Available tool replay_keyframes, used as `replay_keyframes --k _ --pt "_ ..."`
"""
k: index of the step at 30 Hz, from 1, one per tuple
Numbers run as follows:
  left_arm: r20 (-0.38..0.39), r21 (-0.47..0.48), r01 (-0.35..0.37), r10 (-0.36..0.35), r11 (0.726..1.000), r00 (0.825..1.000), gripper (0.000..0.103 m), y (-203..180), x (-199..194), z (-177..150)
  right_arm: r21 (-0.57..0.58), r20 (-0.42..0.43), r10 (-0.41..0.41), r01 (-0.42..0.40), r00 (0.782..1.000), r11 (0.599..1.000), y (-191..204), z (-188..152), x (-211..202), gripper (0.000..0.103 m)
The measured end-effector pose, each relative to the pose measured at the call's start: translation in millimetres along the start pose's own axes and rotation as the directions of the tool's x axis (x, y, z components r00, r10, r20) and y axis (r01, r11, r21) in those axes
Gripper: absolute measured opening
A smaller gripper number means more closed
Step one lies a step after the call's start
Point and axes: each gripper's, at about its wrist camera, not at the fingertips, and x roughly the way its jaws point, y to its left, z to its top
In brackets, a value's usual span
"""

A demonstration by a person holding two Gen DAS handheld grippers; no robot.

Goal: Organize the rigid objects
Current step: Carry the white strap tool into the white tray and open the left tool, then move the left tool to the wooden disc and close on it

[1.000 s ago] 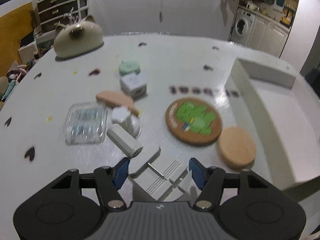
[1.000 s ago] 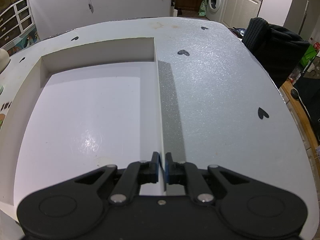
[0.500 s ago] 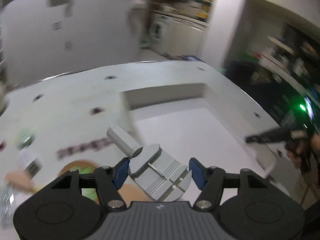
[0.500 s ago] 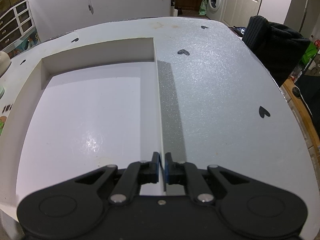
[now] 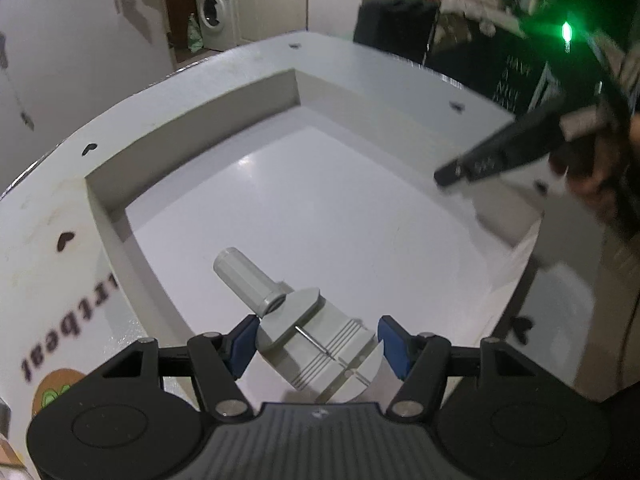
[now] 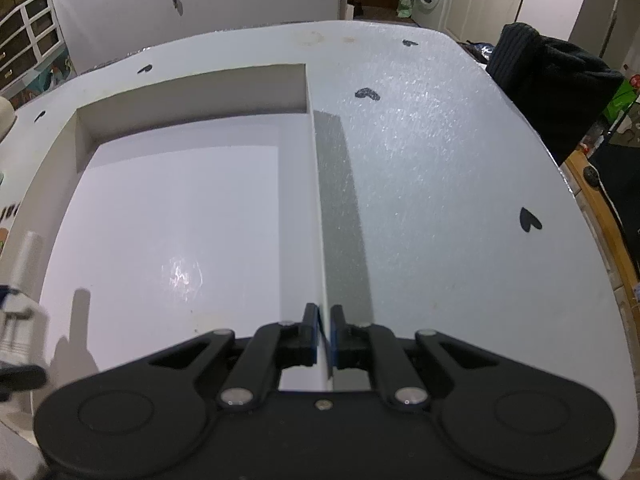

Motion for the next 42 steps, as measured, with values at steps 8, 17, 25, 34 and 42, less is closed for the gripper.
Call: replay_keyframes --k 8,17,25,34,42 --pt "-0.035 -0.012 -0.024 0.024 1.000 0.999 0.065 3.9 13.8 -1.8 -0.036 -0.046 0.001 -0.003 0.999 0.999 2.9 2.5 6.5 0.007" --pt "-0.028 -0.073 -0.029 0.027 0.997 0.999 0.065 14.3 18.0 -6.4 -0.021 -0.049 0.006 -0.007 0.999 1.000 1.6 2.0 7.0 0.007" --pt "0.006 -0.088 -0.029 0.030 0.996 1.000 0.079 12.8 8.5 -6.1 -0.027 -0.047 0.001 -0.002 0.999 1.000 1.8 1.4 5.8 0.007" --pt "0.144 -0.130 -0.033 0.052 0.991 0.988 0.096 16.5 -35.3 -1.3 -0.021 -0.042 0.007 -0.007 0.999 1.000 0.6 0.6 5.1 0.007" --pt "0.198 -0.253 -0.130 0.183 0.959 0.963 0.103 46.5 -73.0 -14.1 -0.020 -0.036 0.004 -0.005 0.999 1.000 1.4 -0.2 4.7 0.007"
